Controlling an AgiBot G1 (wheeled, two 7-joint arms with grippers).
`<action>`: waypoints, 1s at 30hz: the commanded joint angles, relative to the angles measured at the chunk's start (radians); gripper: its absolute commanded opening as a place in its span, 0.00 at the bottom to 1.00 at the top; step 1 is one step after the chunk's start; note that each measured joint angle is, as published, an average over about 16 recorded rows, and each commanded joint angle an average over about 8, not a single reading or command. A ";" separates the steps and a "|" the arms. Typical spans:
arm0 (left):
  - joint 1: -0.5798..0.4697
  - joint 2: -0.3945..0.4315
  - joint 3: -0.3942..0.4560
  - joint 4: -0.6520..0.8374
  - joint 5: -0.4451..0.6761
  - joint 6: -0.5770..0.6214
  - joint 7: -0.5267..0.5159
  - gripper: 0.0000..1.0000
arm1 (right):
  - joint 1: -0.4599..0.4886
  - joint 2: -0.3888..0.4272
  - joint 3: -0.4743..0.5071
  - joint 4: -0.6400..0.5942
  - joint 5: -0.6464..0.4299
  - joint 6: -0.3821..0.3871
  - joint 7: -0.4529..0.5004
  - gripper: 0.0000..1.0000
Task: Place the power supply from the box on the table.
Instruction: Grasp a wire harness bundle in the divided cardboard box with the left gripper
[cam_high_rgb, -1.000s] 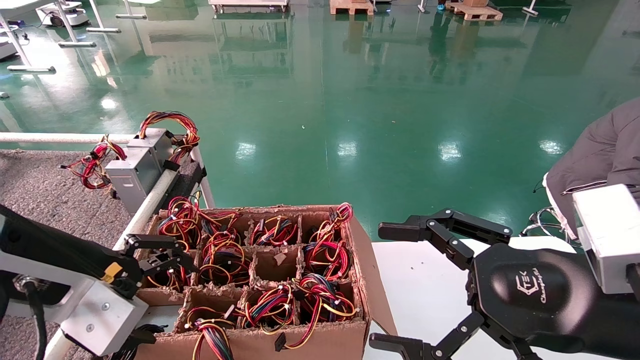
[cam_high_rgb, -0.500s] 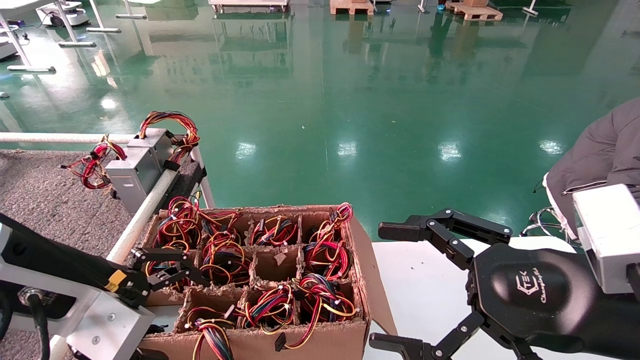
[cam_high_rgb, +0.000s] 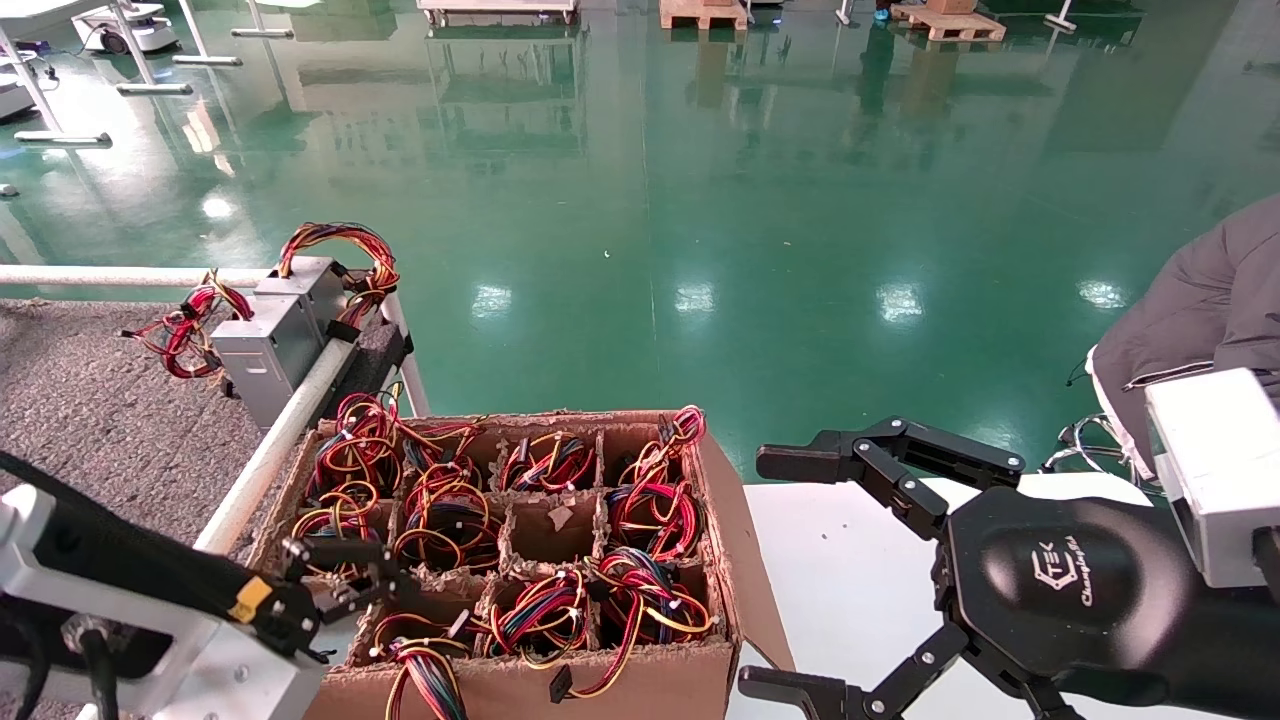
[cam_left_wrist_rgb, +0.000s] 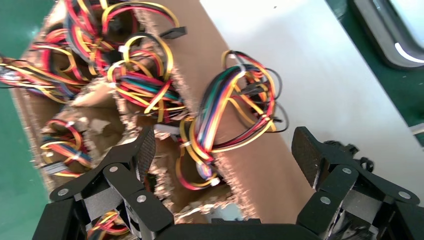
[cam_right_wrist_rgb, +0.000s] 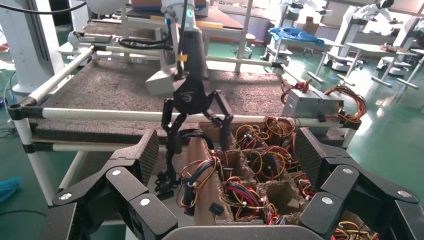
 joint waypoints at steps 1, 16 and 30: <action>0.012 0.000 0.005 0.000 0.003 -0.004 0.000 1.00 | 0.000 0.000 0.000 0.000 0.000 0.000 0.000 1.00; 0.072 -0.006 0.019 0.000 0.042 -0.058 -0.003 1.00 | 0.000 0.000 0.000 0.000 0.000 0.000 0.000 1.00; 0.094 -0.013 0.009 0.000 0.071 -0.110 0.000 0.11 | 0.000 0.000 0.000 0.000 0.000 0.000 0.000 1.00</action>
